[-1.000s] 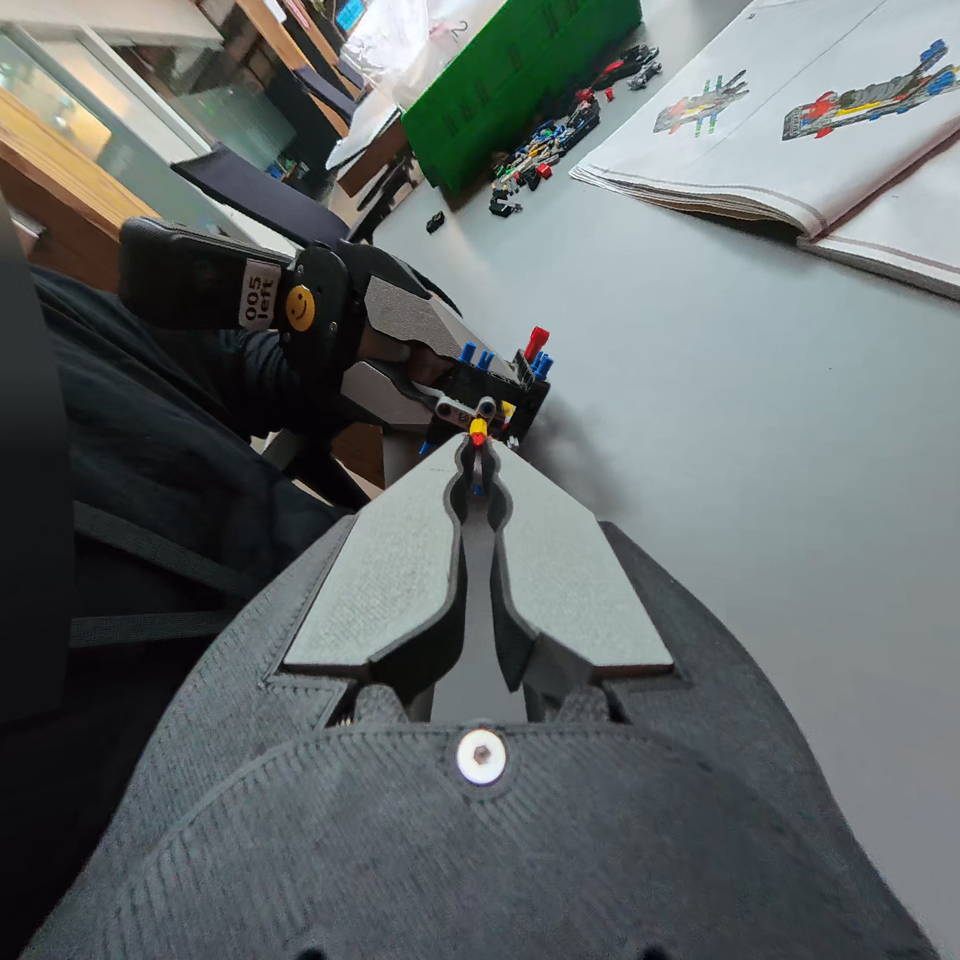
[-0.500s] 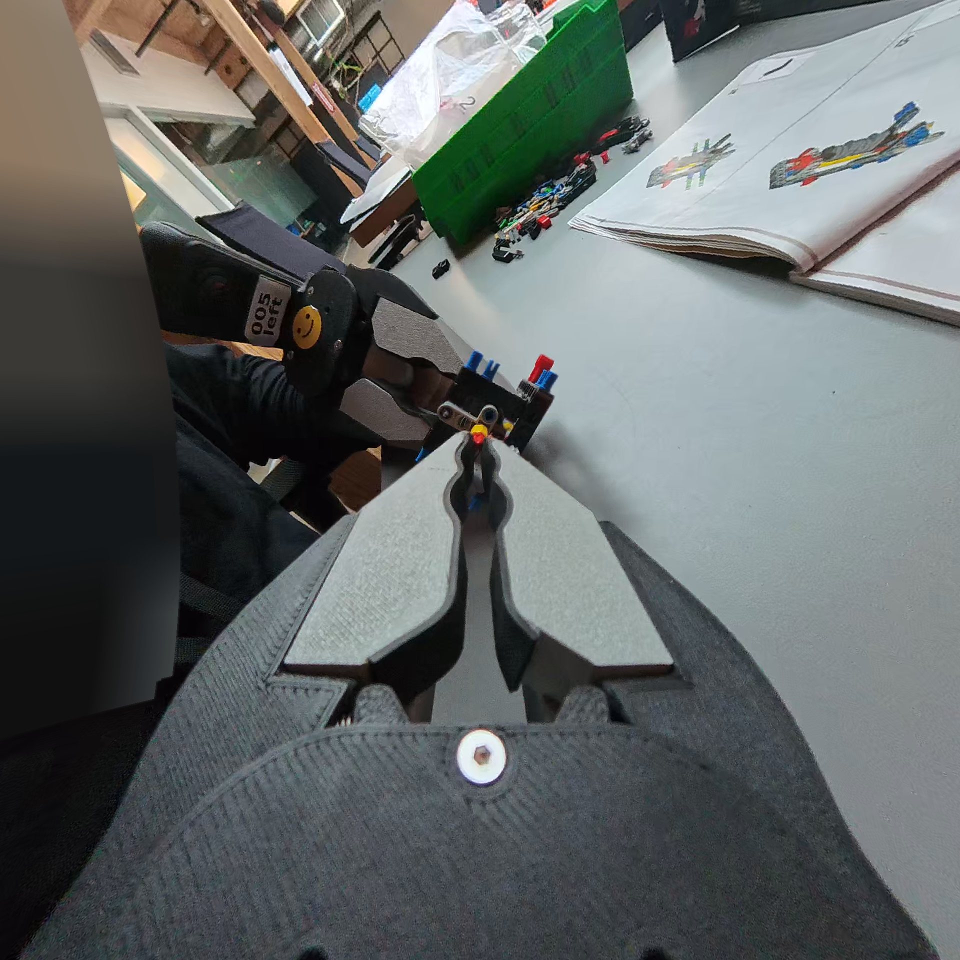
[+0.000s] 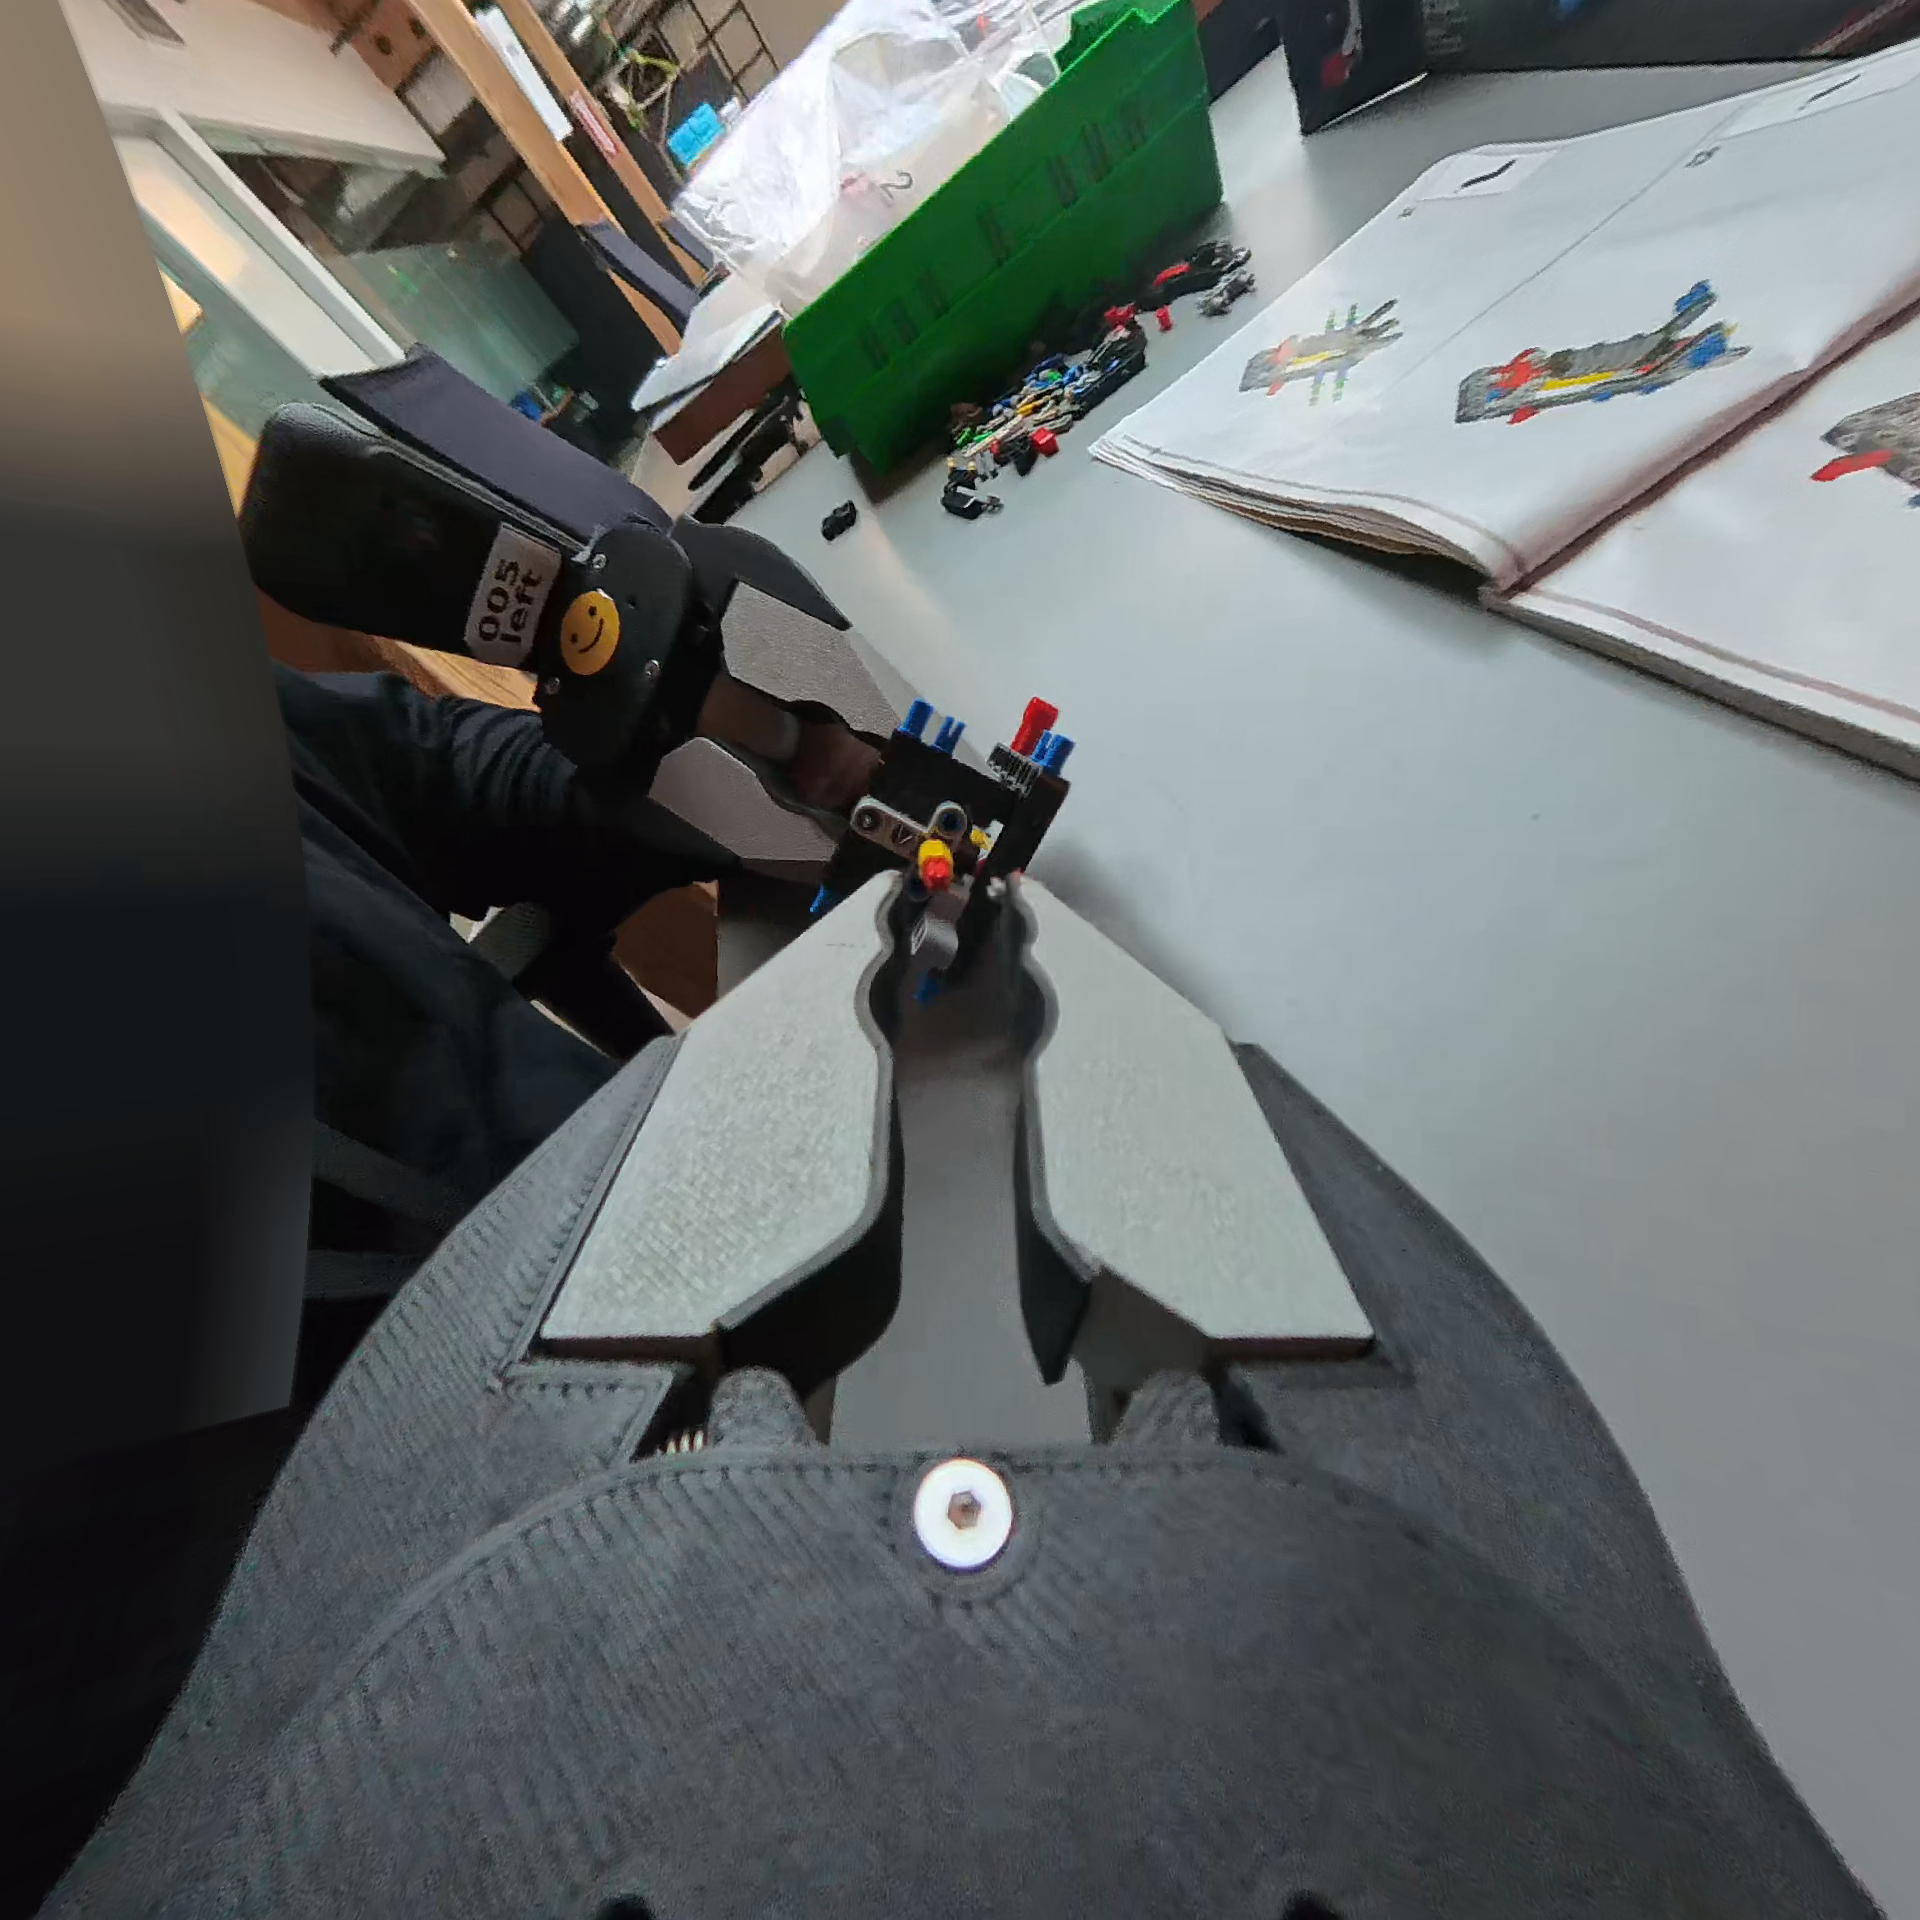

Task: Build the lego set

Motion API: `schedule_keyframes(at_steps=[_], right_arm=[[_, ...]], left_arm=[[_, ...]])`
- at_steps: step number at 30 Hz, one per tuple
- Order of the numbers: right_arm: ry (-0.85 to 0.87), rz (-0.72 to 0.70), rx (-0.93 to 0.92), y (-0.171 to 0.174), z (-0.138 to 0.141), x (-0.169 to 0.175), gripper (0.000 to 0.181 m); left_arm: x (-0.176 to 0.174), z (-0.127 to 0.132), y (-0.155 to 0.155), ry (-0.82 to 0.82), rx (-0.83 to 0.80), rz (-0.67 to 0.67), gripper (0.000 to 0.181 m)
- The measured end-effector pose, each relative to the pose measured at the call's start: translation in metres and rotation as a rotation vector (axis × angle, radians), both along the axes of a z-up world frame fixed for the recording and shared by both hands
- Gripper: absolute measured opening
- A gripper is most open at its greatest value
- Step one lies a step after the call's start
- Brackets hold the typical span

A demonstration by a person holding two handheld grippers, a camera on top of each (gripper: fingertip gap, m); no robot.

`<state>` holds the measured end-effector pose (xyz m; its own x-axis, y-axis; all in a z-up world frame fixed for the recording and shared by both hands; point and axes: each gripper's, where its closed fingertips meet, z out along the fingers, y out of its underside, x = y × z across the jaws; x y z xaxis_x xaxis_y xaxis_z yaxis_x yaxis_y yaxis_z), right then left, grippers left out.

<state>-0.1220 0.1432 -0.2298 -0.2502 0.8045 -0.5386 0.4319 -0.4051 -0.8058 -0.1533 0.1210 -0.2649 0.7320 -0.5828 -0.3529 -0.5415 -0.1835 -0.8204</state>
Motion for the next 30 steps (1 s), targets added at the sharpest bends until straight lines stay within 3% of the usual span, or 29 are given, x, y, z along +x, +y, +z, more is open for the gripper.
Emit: schedule_keyframes(at_steps=[7,16,20,24,30], right_arm=[[-0.054,0.043,0.049,-0.001,-0.009,0.003,0.0],[-0.116,0.124,0.147,-0.003,-0.021,0.006,0.0],[-0.183,0.284,0.297,-0.015,-0.034,0.012,0.0],[-0.311,0.308,0.48,-0.005,-0.056,0.013,0.0],[-0.295,0.31,0.479,0.0,-0.056,0.019,0.0]], left_arm=[[0.002,-0.005,0.0,0.028,-0.018,-0.007,0.023],[0.005,-0.01,0.0,0.035,-0.049,-0.034,0.023],[0.011,-0.021,-0.003,-0.016,-0.199,-0.093,0.023],[0.013,-0.028,-0.003,-0.039,-0.294,-0.108,0.022],[0.008,-0.023,-0.008,-0.116,-0.36,-0.12,0.034]])
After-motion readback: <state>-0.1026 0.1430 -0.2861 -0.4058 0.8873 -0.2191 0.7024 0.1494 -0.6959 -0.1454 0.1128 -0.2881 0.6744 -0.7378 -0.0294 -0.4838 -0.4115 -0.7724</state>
